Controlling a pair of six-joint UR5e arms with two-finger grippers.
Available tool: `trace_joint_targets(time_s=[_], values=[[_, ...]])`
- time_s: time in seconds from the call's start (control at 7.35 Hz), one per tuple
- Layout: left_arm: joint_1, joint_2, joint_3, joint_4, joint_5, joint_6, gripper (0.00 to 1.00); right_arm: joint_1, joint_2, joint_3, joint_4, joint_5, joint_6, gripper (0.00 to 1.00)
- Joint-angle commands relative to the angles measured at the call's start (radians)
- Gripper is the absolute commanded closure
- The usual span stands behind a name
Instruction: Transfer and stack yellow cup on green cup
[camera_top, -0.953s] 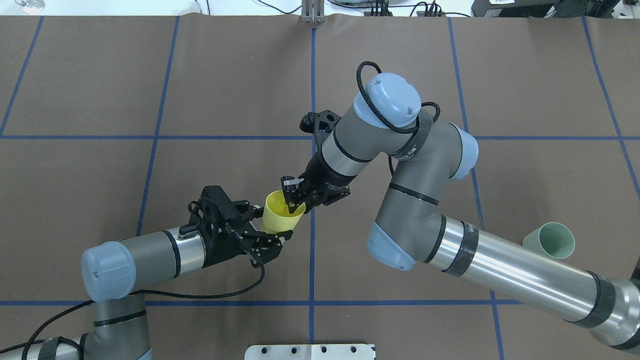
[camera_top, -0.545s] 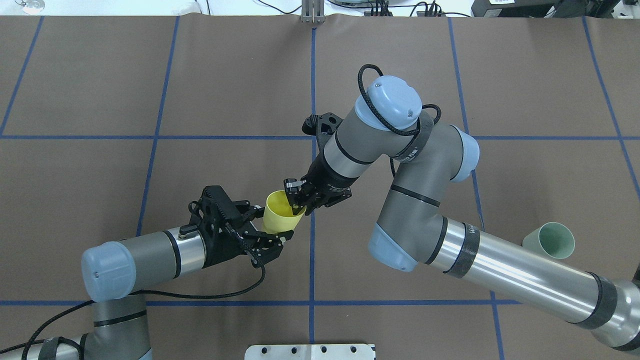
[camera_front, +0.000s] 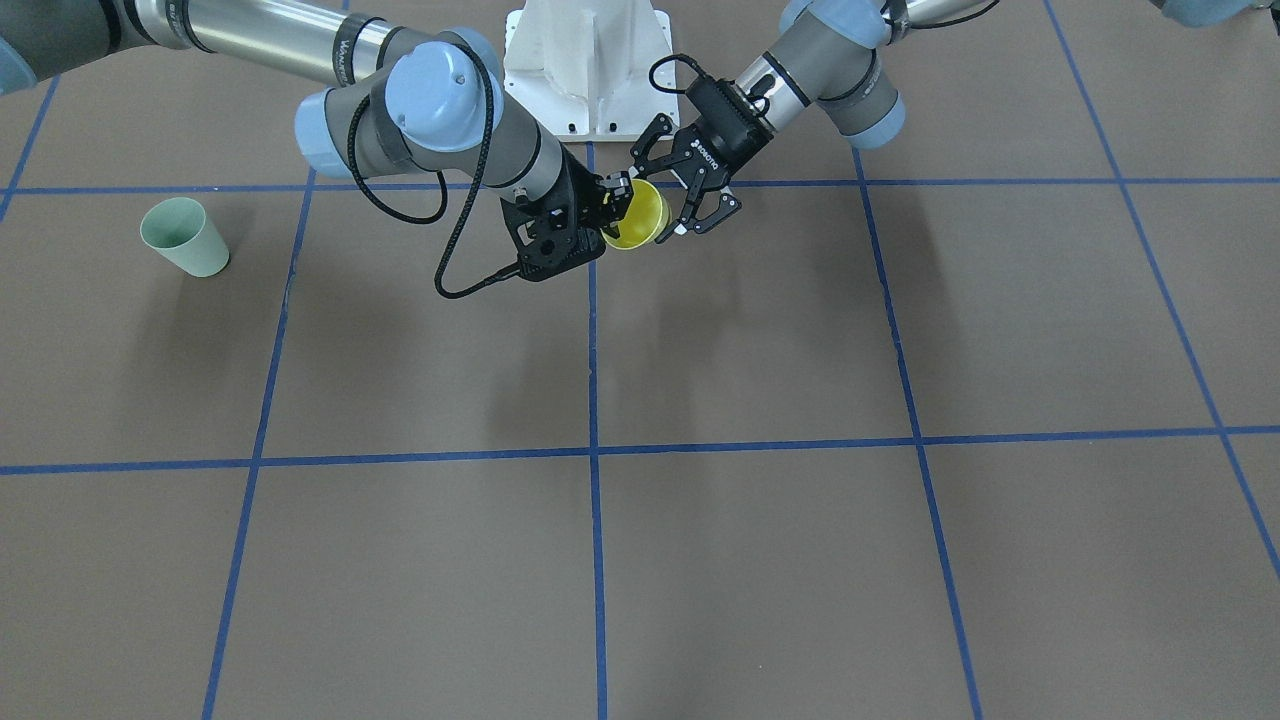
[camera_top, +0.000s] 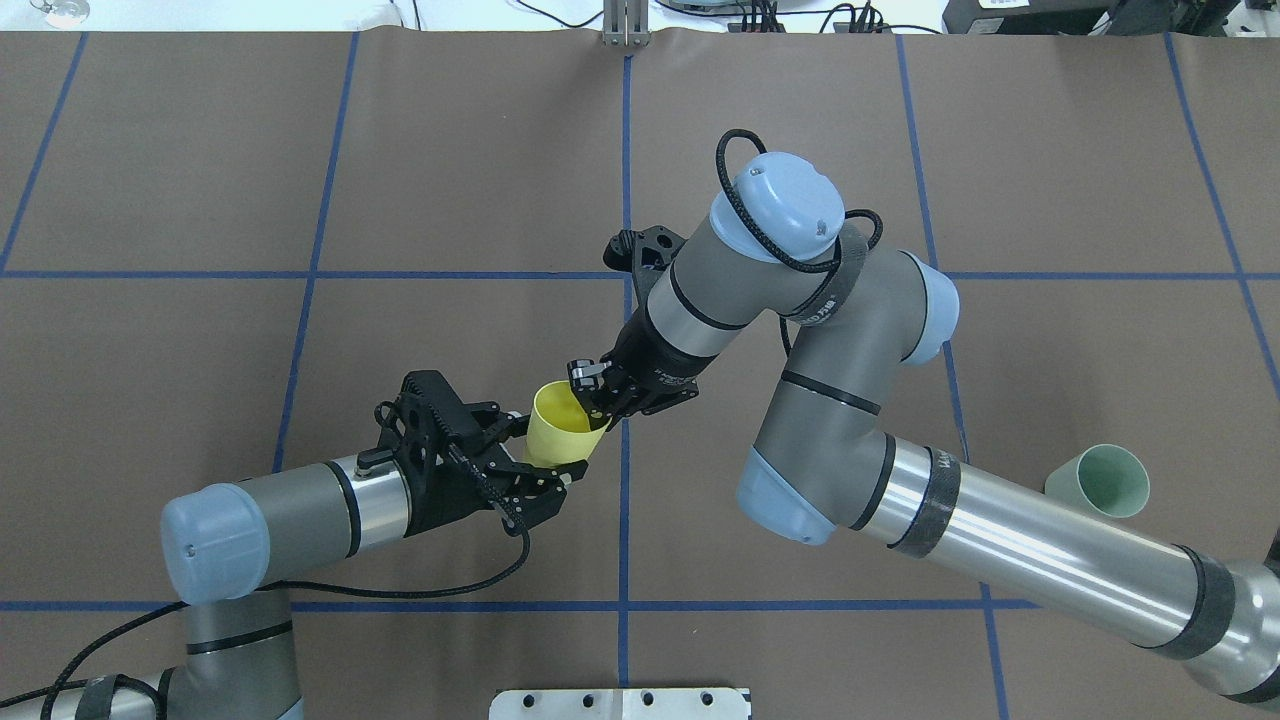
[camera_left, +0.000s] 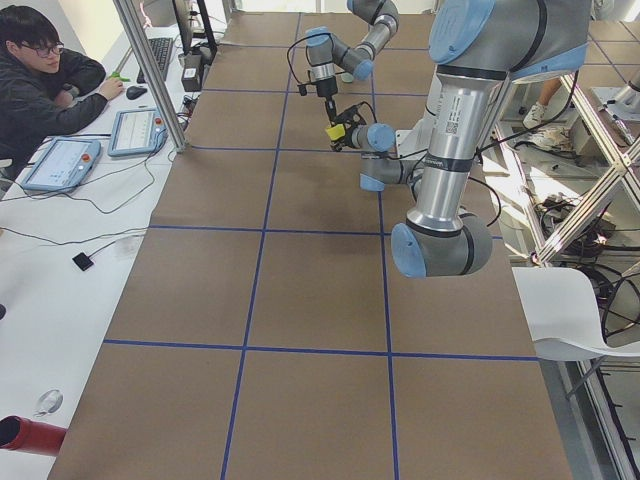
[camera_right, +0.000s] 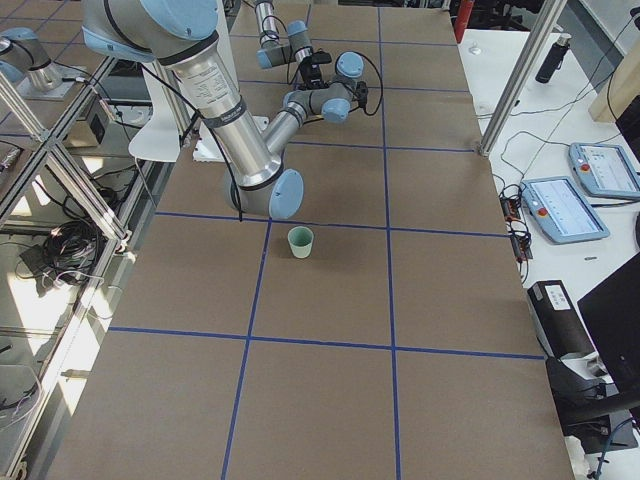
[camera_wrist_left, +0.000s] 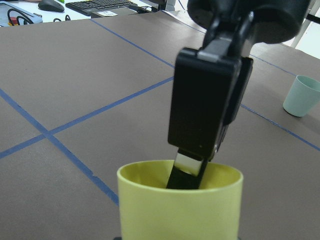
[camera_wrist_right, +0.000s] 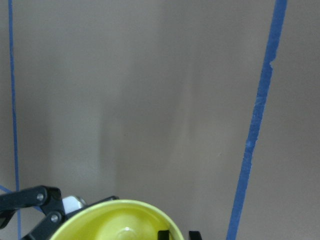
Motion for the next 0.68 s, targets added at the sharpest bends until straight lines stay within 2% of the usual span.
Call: trace_joint_targets(time_s=[0.0,0.14,0.27,0.54], values=[[0.001,-0.002,0.001,0.000,0.000,-0.018,0.31,-0.001,0.001,0.004,0.003,-0.003,-0.001,1.00],[0.003,-0.002,0.001,0.000,0.017,-0.018,0.00,-0.001,-0.001,0.004,0.003,-0.012,-0.001,1.00],[0.003,-0.002,-0.001,0.000,0.046,-0.022,0.00,-0.001,-0.002,0.007,0.003,-0.026,-0.001,1.00],[0.001,0.000,-0.001,0.001,0.051,-0.026,0.00,-0.001,-0.054,0.036,0.001,-0.136,-0.003,1.00]])
